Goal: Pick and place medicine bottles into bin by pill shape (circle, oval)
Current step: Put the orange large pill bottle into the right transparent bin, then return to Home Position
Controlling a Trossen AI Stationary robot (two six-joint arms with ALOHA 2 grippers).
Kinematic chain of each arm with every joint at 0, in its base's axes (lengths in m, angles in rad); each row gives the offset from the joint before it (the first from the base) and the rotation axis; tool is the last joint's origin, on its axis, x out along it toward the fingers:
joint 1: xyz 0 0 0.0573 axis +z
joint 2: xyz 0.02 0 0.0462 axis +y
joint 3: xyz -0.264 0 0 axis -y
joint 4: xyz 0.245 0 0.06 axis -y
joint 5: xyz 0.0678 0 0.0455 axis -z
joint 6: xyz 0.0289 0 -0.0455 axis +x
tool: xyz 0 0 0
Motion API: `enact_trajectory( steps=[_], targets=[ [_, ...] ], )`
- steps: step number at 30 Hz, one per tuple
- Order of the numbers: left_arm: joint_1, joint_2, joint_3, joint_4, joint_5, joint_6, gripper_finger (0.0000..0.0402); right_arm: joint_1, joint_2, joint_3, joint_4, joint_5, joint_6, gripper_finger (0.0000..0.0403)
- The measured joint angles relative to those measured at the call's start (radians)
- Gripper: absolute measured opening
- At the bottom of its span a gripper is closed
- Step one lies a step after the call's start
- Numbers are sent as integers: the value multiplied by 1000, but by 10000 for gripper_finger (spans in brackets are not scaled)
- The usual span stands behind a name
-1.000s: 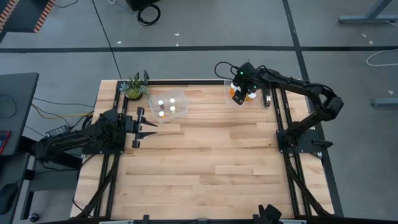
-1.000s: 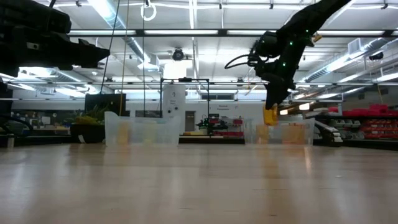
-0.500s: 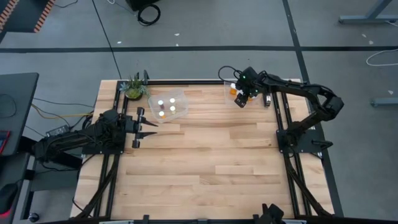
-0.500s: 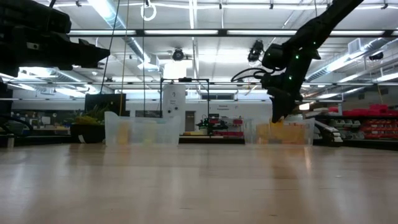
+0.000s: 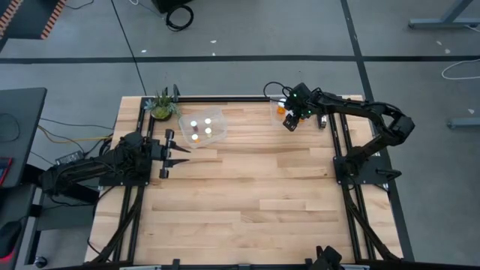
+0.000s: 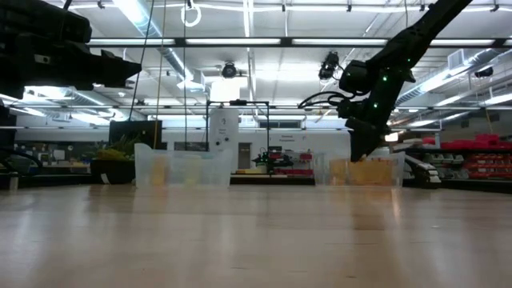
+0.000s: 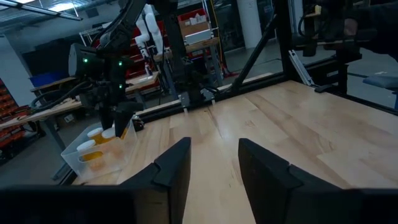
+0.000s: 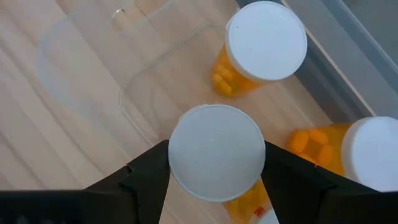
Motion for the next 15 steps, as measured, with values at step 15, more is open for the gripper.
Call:
enact_trajectory(
  steps=[15],
  targets=[
    [0,0,0,0,0,0,145,0,-3,98,-103,23,-14,264]
  ],
)
